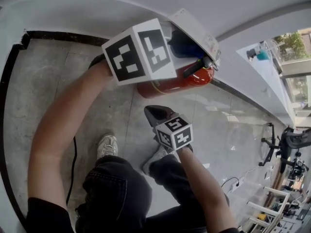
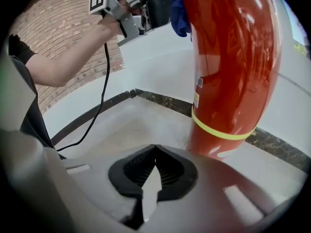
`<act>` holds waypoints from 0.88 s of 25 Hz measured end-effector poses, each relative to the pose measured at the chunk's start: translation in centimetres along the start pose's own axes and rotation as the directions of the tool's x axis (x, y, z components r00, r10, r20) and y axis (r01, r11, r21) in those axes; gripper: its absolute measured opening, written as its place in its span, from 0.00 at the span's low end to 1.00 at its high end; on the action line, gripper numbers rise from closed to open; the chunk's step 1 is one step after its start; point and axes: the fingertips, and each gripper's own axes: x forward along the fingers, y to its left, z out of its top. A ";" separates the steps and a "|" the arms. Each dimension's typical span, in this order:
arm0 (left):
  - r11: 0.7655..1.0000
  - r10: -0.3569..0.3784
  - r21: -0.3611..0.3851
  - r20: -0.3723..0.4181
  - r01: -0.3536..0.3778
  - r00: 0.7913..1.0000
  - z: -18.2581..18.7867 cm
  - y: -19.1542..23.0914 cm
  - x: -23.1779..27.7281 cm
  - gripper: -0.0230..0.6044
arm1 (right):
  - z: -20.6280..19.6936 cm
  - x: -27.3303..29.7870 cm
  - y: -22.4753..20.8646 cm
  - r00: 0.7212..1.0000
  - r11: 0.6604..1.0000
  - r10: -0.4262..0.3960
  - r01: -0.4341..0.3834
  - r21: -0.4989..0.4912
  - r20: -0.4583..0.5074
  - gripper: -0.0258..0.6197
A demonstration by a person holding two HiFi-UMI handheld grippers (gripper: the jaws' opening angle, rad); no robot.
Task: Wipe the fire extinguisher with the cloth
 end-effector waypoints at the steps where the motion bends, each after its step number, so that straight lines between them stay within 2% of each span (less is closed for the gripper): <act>1: 1.000 -0.002 -0.010 0.009 0.002 1.000 0.0 0.3 0.1 0.20 | 0.0 0.0 0.0 1.000 1.000 0.001 -0.001 0.005 0.001 0.04; 5: 0.997 0.013 -0.080 0.065 -0.008 0.998 -0.5 1.8 0.2 0.20 | -0.1 0.4 -0.2 1.000 1.000 0.010 -0.010 0.012 0.002 0.04; 8: 0.992 0.046 -0.123 0.050 -0.040 0.998 -1.9 3.2 0.7 0.20 | -0.3 0.5 -0.2 1.000 1.000 0.012 -0.012 0.016 0.000 0.04; 13: 0.986 0.037 -0.164 0.058 -0.027 0.998 -2.1 4.4 2.2 0.20 | -1.0 0.2 -0.4 1.000 0.999 0.013 -0.013 0.029 0.000 0.04; 19: 0.936 0.104 -0.349 0.168 -0.040 0.980 -3.6 5.9 1.6 0.19 | -1.4 0.4 -1.3 1.000 0.998 0.007 -0.007 0.055 0.001 0.04; 22: 0.928 0.132 -0.366 0.130 -0.076 0.983 -5.3 6.1 1.1 0.19 | -1.6 0.7 -1.0 1.000 0.999 0.015 -0.014 0.052 -0.007 0.04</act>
